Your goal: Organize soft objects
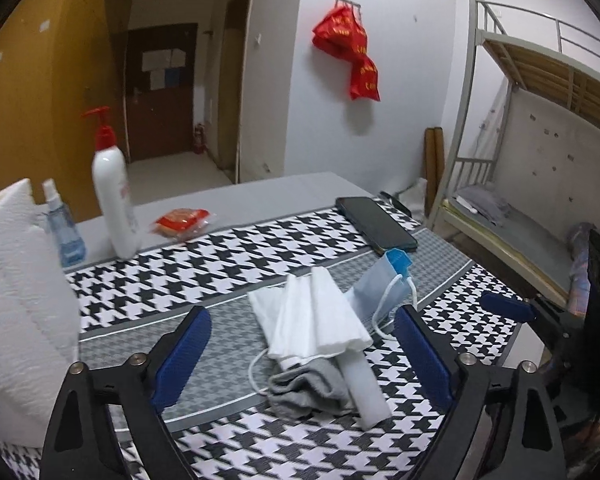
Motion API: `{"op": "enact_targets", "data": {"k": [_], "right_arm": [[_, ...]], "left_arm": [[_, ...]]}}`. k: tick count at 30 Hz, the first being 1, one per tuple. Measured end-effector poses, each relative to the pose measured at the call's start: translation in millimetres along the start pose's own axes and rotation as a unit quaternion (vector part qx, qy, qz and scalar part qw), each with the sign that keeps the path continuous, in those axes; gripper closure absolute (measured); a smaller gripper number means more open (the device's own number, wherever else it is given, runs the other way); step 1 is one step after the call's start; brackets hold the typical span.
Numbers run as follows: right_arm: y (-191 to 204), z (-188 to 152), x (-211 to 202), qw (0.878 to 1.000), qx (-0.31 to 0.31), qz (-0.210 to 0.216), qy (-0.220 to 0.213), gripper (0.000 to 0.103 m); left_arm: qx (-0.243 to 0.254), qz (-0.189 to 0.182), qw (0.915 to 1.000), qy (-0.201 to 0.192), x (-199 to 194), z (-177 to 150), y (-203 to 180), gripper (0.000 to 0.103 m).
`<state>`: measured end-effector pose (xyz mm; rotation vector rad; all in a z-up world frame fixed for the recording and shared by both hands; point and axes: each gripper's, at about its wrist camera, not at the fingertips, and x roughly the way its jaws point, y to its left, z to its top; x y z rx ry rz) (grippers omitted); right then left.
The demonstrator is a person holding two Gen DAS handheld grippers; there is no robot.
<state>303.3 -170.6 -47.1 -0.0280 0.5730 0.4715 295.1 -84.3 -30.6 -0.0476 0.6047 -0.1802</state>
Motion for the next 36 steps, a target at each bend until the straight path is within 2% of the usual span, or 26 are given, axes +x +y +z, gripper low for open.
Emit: {"op": "enact_targets", "data": {"k": [7,13,18,19,20,24,29,32,36], "right_arm": [[-4,-4,4,1.0,0.005,0.001,0.009,0.0],[-6,-6,5,1.0,0.007,0.0,0.01,0.0],[-7,-7,5,1.0,0.007,0.001,0.012,0.0],[-7,-7,5,1.0,0.007,0.001,0.013,0.0],[-7,-7,5,1.0,0.007,0.0,0.014,0.0],[-8,-8,5,1.0,0.01,0.0,0.014,0.0],[-8,-10,5,1.0,0.01,-0.003,0.019,0.0],[-7,-10,5,1.0,0.01,-0.005,0.02,0.0],[-4,-10,4,1.0,0.006,-0.007,0.02,0.0]], "left_arm": [[0.014,-0.007,0.9993,0.034,25,3,-10,0.022],[0.015,0.001,0.9976,0.068,49,1,-8,0.039],[0.027,-0.008,0.9958,0.087,62,-3,-13,0.04],[0.028,-0.007,0.9955,0.09,65,-4,-14,0.044],[0.027,-0.005,0.9951,0.095,68,-5,-14,0.053],[0.017,0.001,0.9934,0.113,78,-9,-9,0.065],[0.023,-0.008,0.9936,0.11,78,-9,-10,0.089],[0.019,-0.014,0.9942,0.105,75,-8,-9,0.095],[0.008,-0.025,0.9952,0.094,67,-5,-4,0.096]]}}
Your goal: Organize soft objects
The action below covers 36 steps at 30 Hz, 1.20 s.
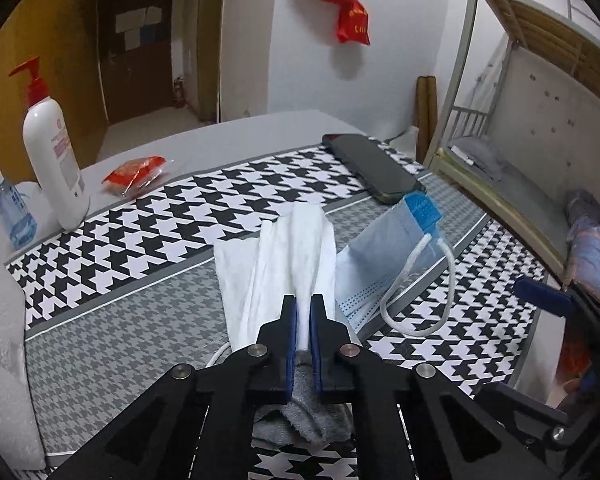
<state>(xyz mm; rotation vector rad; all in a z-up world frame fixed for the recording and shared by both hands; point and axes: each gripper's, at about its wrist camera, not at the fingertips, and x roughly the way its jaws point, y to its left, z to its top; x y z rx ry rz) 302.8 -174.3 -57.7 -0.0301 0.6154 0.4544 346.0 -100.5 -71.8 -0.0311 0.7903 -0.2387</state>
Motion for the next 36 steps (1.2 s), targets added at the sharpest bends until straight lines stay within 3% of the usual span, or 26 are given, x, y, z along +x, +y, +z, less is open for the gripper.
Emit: {"op": "enact_targets", "data": {"k": [7,21,26,31,36], "right_arm": [[8,2,-2,1.0,-0.008,0.001,-0.001,0.0],[29,6,8,0.999,-0.01,0.033,0.011,0.0],[32,2,17,0.999,-0.011,0.032,0.028,0.0],[33,1,18,0.999,-0.009,0.029,0.028,0.0],[37,0,21,0.999,-0.014,0.028,0.035,0.0]], "left_arm": [[-0.013,-0.002,0.9991,-0.039,-34,4,8,0.096],[-0.032,0.029,0.9926,-0.113,-99,-11,32,0.096],[-0.041,0.035,0.9922,-0.112,-101,-18,42,0.096],[-0.043,0.047,0.9953,-0.074,-83,-22,48,0.096],[-0.042,0.058,0.996,-0.053,-68,-18,49,0.084]]}}
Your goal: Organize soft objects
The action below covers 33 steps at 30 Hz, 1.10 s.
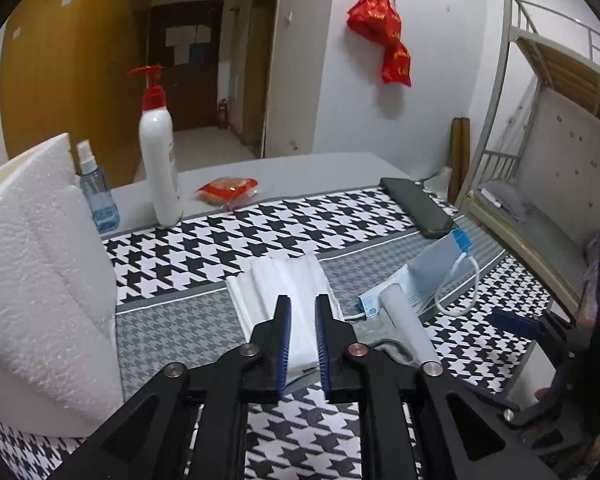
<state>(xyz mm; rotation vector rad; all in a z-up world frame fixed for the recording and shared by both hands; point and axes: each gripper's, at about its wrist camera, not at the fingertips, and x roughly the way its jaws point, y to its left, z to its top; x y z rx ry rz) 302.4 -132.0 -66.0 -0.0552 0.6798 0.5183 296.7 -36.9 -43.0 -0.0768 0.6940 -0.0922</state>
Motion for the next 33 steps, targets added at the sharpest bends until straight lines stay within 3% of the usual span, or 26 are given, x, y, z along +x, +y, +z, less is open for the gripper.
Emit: {"op": "enact_targets", "data": {"k": [2,4,10,19,21,25,28,29,33], "right_arm": [[1,-1,1,1.0,-0.001,0.001,0.001,0.0],[1,-2,2,1.0,0.0,0.002,0.001,0.0],[2,-3,2,1.0,-0.004,0.007,0.001,0.0],[2,-4,5,1.0,-0.009,0.007,0.008,0.0],[1,-4,7,1.0,-0.009,0.007,0.011,0.0],[1,-4,10,1.0,-0.011,0.007,0.015,0.0],[2,-4,12,1.0,-0.015,0.009,0.019,0.0],[2,-3,13,1.0,-0.016,0.008,0.02,0.0],[3,-3,13,1.0,-0.016,0.01,0.021,0.0]], "left_arm": [[0.001,0.005,0.9999,0.01,8,1,-1,0.057],[0.003,0.008,0.9998,0.015,16,3,-3,0.051],[-0.004,0.037,0.9985,0.041,46,8,4,0.051],[-0.013,0.017,0.9968,0.077,71,2,9,0.051],[-0.01,0.017,0.9966,0.08,72,1,8,0.054],[-0.001,0.026,0.9944,0.103,83,-4,9,0.076],[0.02,0.042,0.9943,0.097,86,-4,6,0.084],[0.021,0.045,0.9942,0.096,86,-4,7,0.091],[0.017,0.045,0.9948,0.089,85,-5,15,0.097]]}}
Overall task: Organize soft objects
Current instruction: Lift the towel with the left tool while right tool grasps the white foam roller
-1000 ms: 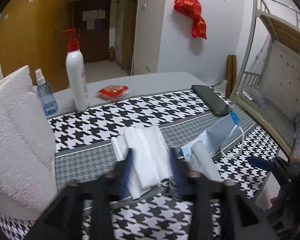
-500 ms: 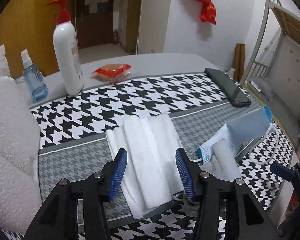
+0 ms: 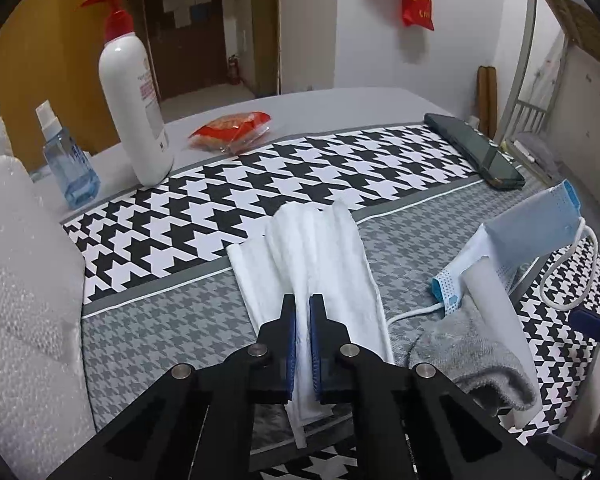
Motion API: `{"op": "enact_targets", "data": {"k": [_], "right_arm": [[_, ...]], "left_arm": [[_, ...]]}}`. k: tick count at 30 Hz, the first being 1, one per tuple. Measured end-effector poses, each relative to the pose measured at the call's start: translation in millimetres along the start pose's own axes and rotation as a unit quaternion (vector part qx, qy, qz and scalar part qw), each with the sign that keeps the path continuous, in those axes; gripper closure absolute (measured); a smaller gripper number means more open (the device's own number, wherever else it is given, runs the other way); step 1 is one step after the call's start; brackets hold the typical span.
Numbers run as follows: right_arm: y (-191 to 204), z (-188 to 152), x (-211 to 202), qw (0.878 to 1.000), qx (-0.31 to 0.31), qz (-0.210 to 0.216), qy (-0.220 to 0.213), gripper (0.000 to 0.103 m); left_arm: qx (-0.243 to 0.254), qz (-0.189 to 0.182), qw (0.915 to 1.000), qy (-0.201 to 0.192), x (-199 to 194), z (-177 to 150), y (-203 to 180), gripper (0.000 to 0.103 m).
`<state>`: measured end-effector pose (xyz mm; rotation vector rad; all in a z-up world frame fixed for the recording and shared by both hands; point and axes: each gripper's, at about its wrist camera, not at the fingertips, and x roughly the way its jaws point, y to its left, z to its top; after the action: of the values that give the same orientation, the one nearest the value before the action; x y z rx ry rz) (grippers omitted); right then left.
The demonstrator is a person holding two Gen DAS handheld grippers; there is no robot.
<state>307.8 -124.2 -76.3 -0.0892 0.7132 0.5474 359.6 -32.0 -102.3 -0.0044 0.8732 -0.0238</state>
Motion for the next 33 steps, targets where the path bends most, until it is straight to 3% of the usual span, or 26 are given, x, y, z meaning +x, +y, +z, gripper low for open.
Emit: {"op": "enact_targets", "data": {"k": [11,20,22,26,33], "right_arm": [[5,5,0,1.0,-0.001,-0.013,0.011,0.001],[18,-2,11,0.999,-0.022,-0.013,0.042,0.039],[17,-2,13,0.999,-0.022,-0.016,0.046,0.055],[19,-1,13,0.998,-0.028,-0.015,0.051,0.069],[17,-2,10,0.998,-0.019,-0.01,0.052,0.082]], "left_arm": [[-0.041,-0.045,0.9953,-0.075,-39,-1,21,0.097],[-0.037,-0.052,0.9933,-0.096,-49,-1,17,0.097],[-0.036,-0.053,0.9931,-0.098,-50,0,17,0.097],[-0.035,-0.052,0.9931,-0.099,-50,0,16,0.097],[-0.038,-0.052,0.9927,-0.101,-52,-1,18,0.097]]}}
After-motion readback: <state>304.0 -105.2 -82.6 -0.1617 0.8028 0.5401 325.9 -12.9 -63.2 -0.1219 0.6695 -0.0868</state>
